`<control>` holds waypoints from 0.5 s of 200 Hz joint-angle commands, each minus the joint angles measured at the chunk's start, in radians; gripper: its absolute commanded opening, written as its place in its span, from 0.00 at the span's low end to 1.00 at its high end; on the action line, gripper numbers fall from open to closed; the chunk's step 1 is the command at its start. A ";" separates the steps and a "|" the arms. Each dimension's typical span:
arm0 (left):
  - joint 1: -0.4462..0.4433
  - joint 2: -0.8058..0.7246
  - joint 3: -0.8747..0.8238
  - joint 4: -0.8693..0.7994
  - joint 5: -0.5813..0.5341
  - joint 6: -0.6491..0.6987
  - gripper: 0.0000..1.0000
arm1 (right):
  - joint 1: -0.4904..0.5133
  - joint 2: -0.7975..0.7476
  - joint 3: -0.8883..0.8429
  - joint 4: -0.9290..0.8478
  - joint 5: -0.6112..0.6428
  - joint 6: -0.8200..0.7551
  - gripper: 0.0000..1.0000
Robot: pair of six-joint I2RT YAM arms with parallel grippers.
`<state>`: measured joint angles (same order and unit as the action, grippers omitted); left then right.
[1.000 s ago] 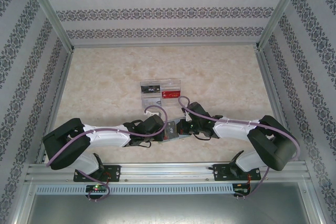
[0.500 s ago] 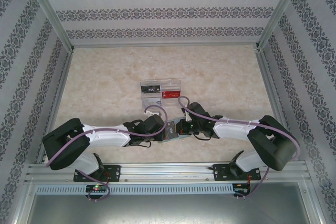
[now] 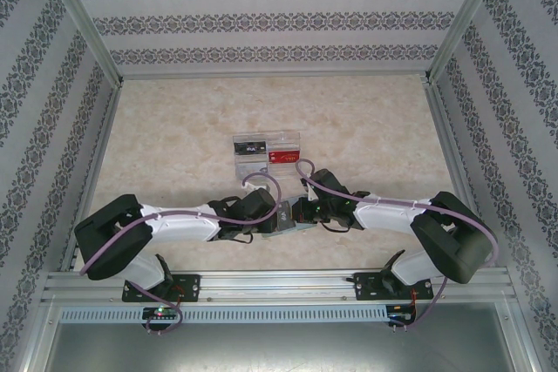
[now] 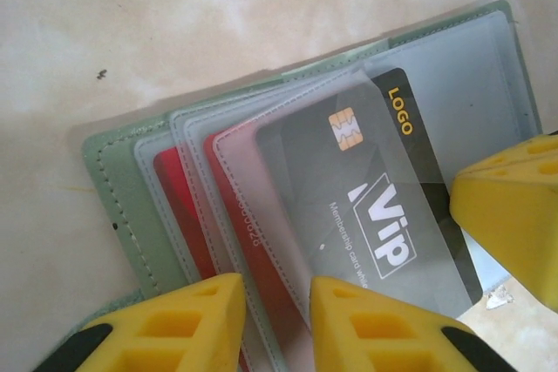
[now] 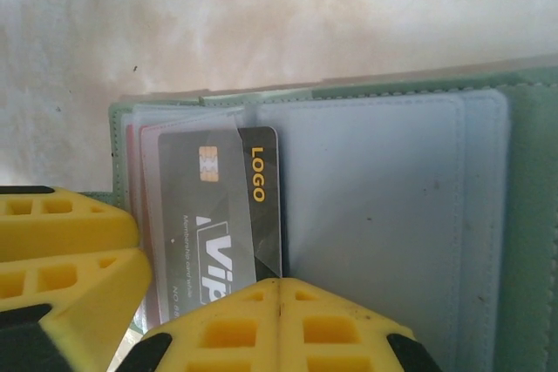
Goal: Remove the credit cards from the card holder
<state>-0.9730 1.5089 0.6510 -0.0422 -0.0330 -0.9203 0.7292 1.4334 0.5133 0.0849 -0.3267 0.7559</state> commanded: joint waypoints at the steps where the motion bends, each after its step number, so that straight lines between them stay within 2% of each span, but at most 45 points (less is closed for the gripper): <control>1: 0.013 0.044 0.022 -0.097 -0.025 0.006 0.27 | 0.003 0.011 0.028 -0.010 0.005 -0.017 0.00; 17: 0.013 0.068 0.039 -0.122 -0.029 0.006 0.25 | 0.003 0.012 0.029 -0.011 0.003 -0.018 0.00; 36: 0.011 0.087 0.049 -0.130 -0.028 0.006 0.17 | 0.004 0.010 0.024 -0.011 0.006 -0.020 0.00; 100: 0.011 0.085 0.048 -0.152 -0.041 0.000 0.14 | -0.030 -0.015 0.002 -0.036 0.026 -0.035 0.00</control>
<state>-0.9730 1.5608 0.7074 -0.0853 -0.0570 -0.9207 0.7166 1.4357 0.5217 0.0746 -0.3222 0.7498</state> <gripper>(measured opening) 0.150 0.065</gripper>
